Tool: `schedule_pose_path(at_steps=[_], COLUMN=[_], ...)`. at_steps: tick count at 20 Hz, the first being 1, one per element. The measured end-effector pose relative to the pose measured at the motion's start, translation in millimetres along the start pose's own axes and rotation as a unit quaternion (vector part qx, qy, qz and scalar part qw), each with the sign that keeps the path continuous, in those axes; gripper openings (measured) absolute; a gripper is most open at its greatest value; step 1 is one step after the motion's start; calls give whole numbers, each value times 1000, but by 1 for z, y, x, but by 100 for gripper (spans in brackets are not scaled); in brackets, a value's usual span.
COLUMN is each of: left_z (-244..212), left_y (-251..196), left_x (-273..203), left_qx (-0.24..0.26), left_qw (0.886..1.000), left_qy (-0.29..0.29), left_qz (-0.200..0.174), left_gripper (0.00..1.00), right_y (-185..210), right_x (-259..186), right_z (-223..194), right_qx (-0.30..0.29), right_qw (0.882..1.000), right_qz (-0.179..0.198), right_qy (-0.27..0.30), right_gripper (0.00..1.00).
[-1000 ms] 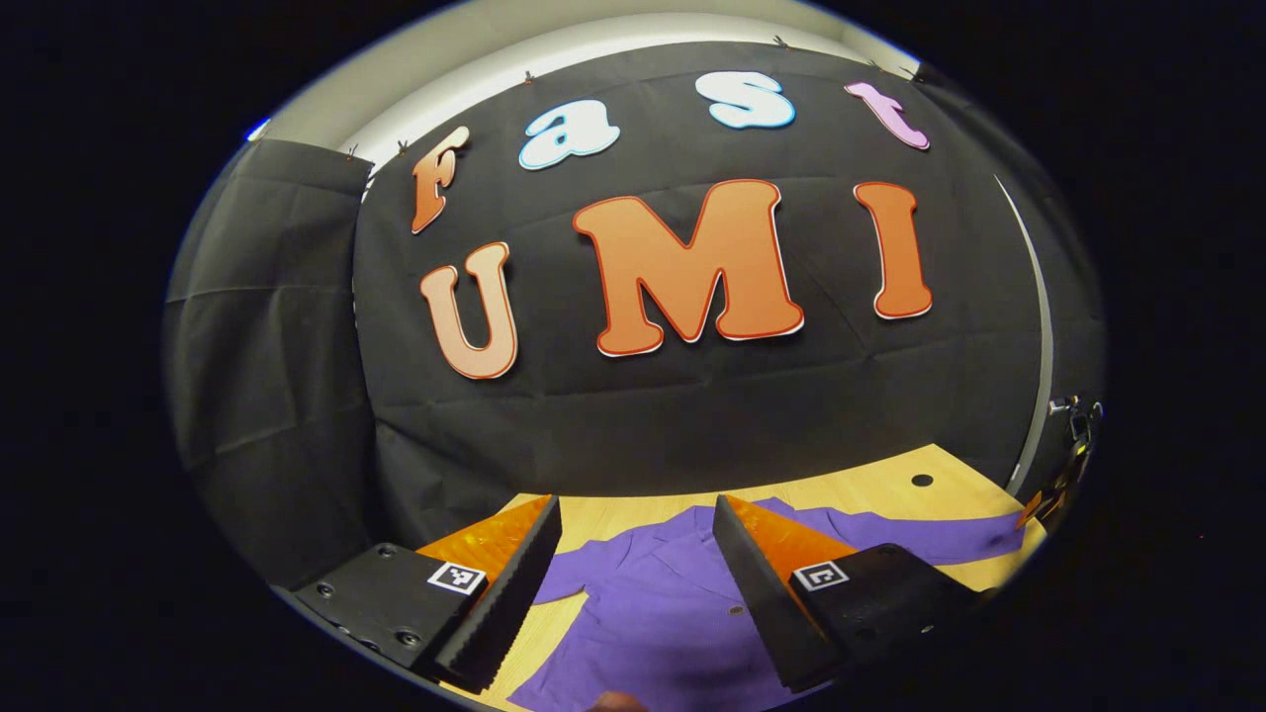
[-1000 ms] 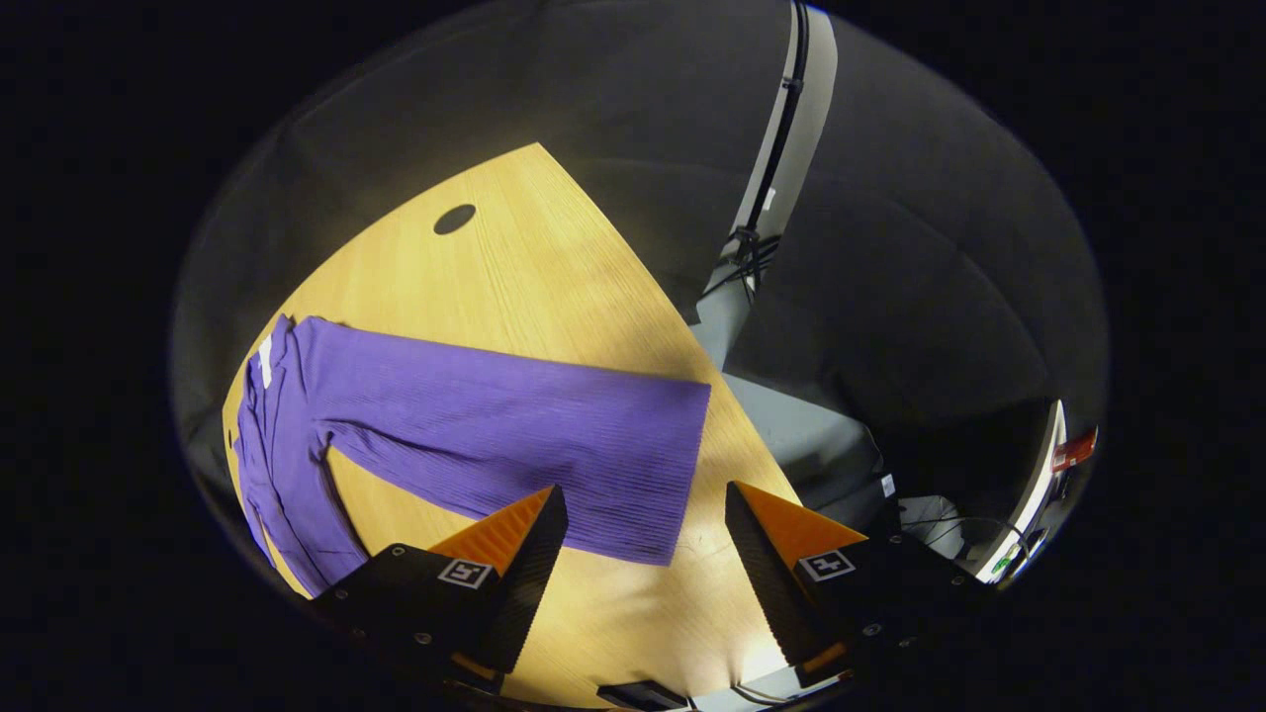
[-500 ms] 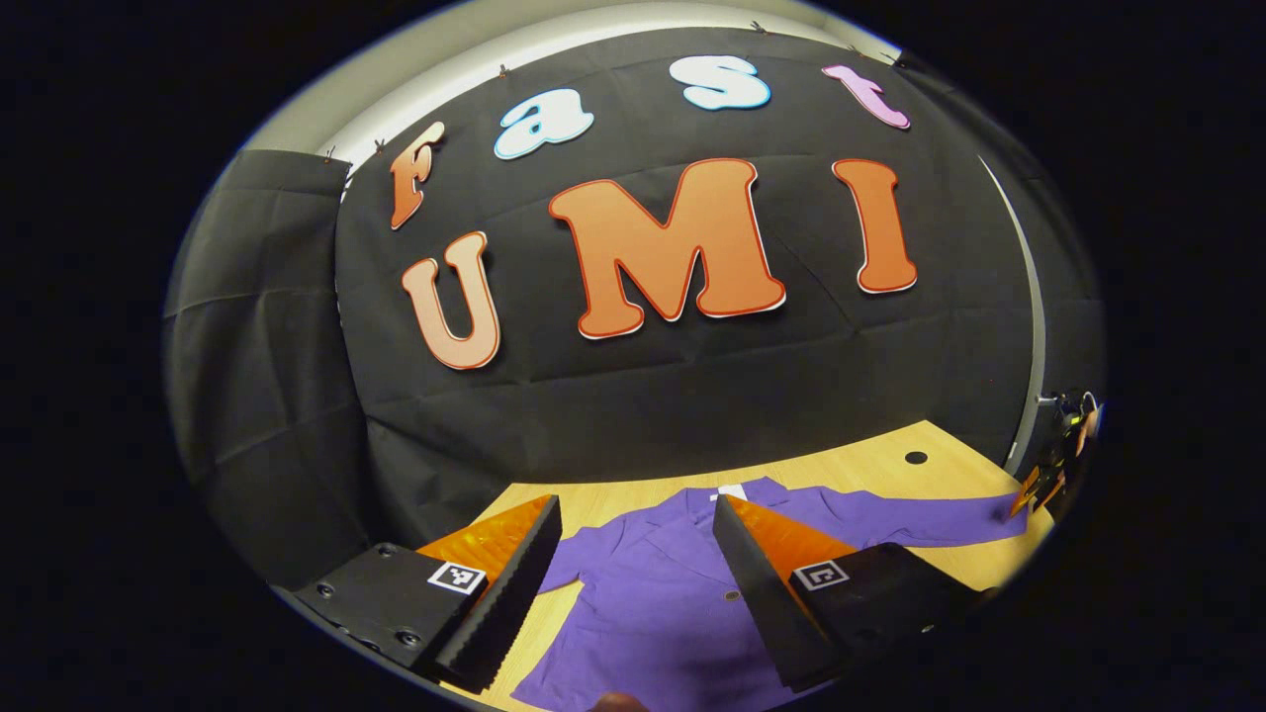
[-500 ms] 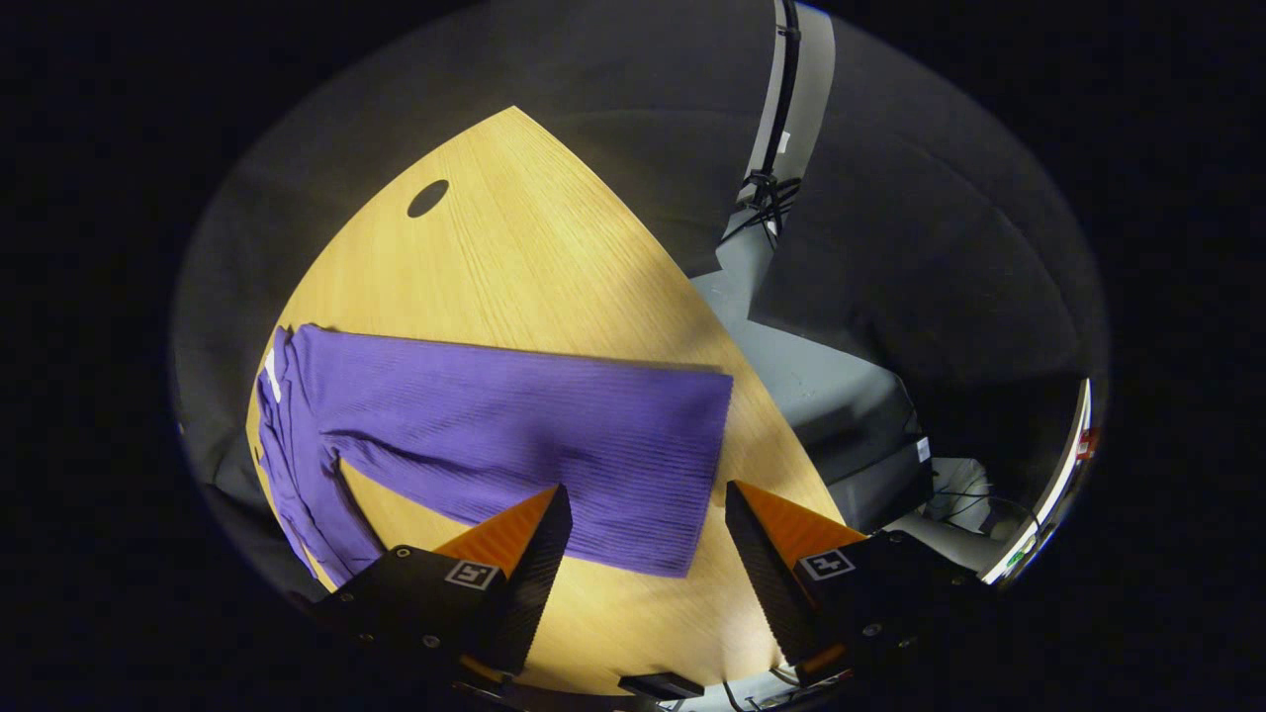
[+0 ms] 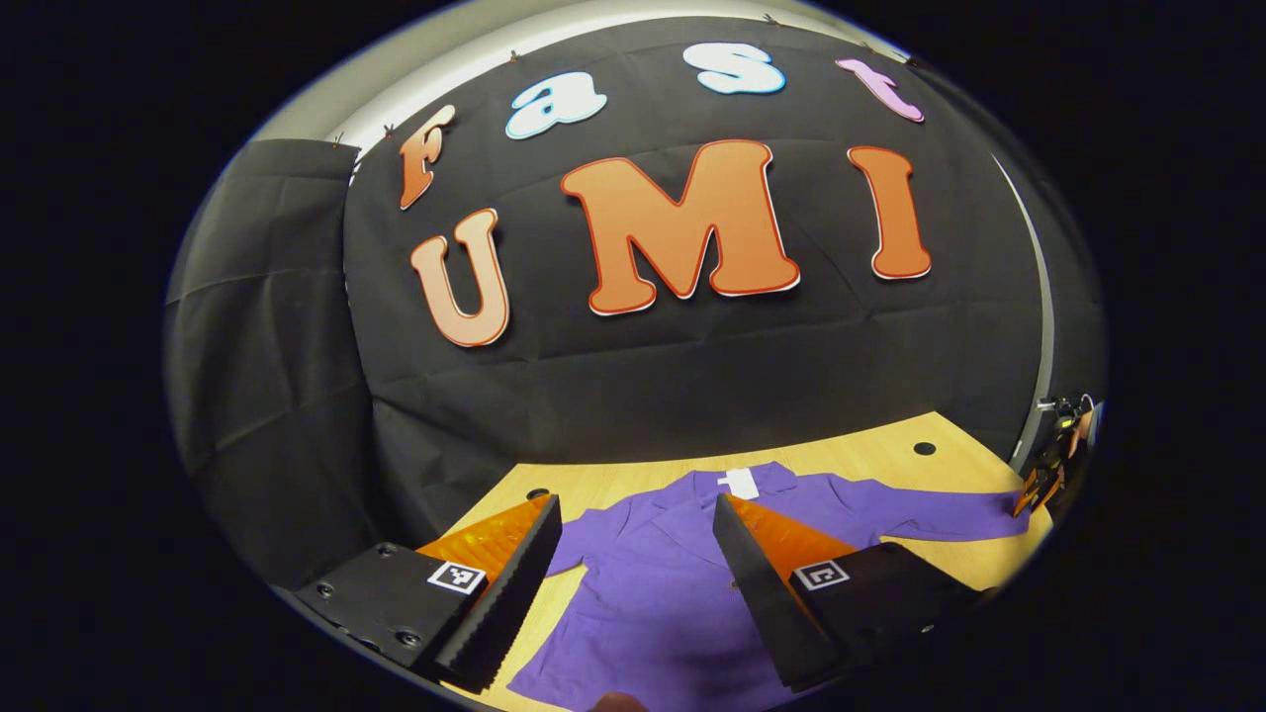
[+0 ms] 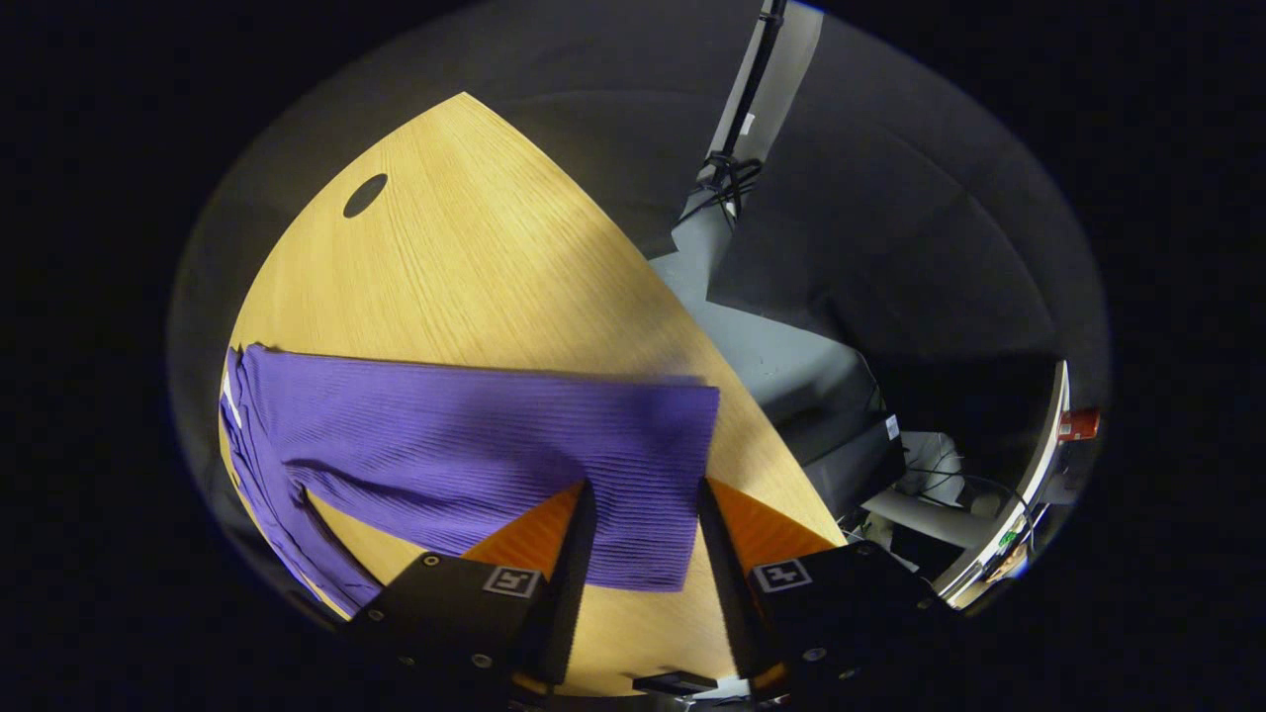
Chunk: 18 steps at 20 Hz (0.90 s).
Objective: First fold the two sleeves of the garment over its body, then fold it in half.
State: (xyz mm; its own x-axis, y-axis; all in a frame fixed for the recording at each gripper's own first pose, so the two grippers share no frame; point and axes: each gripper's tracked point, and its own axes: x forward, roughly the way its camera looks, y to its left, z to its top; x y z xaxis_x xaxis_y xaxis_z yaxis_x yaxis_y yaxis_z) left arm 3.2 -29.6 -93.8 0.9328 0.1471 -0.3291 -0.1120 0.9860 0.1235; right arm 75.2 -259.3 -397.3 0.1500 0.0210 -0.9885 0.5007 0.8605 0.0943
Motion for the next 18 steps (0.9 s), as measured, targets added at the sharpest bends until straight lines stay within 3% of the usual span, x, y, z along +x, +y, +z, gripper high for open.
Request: schedule_pose_path(at_steps=[1, 2, 3, 4, 5, 6, 9, 17, 18], left_z=[0, 3, 4, 4, 1, -1, -5, -2, -1], left_y=[1, 3, 4, 6, 10, 13, 23, 37, 43], left_x=[-1, -2, -4, -6, -8, -10, -14, -6, -5], left_qx=[0, 1, 1, 0, -2, -5, -9, -14, -15], left_qw=[1000, 1000, 1000, 1000, 1000, 1000, 1000, 1000, 1000], left_qy=[-1, -4, -9, -10, -8, -6, -6, -19, -23], left_qz=[2, 3, 4, 6, 8, 9, 19, -3, -6], left_gripper=[97, 100, 97, 97, 97, 97, 97, 100, 97], right_y=[3, 4, 6, 8, 10, 14, 24, 66, 73], right_x=[0, -1, 0, 0, -1, -2, -15, -101, -112], right_z=[1, 3, 5, 5, 5, 3, 4, -2, -4], right_qx=[3, 9, 20, 33, 40, 48, 46, 14, 11], right_qw=[1000, 1000, 1000, 999, 999, 997, 996, 988, 987], right_qz=[2, 6, 13, 23, 35, 51, 79, 131, 136], right_qy=[-1, -5, -7, -9, -11, -9, -20, -76, -84], right_gripper=[59, 44, 36, 10, 13, 8, 4, 4, 4])
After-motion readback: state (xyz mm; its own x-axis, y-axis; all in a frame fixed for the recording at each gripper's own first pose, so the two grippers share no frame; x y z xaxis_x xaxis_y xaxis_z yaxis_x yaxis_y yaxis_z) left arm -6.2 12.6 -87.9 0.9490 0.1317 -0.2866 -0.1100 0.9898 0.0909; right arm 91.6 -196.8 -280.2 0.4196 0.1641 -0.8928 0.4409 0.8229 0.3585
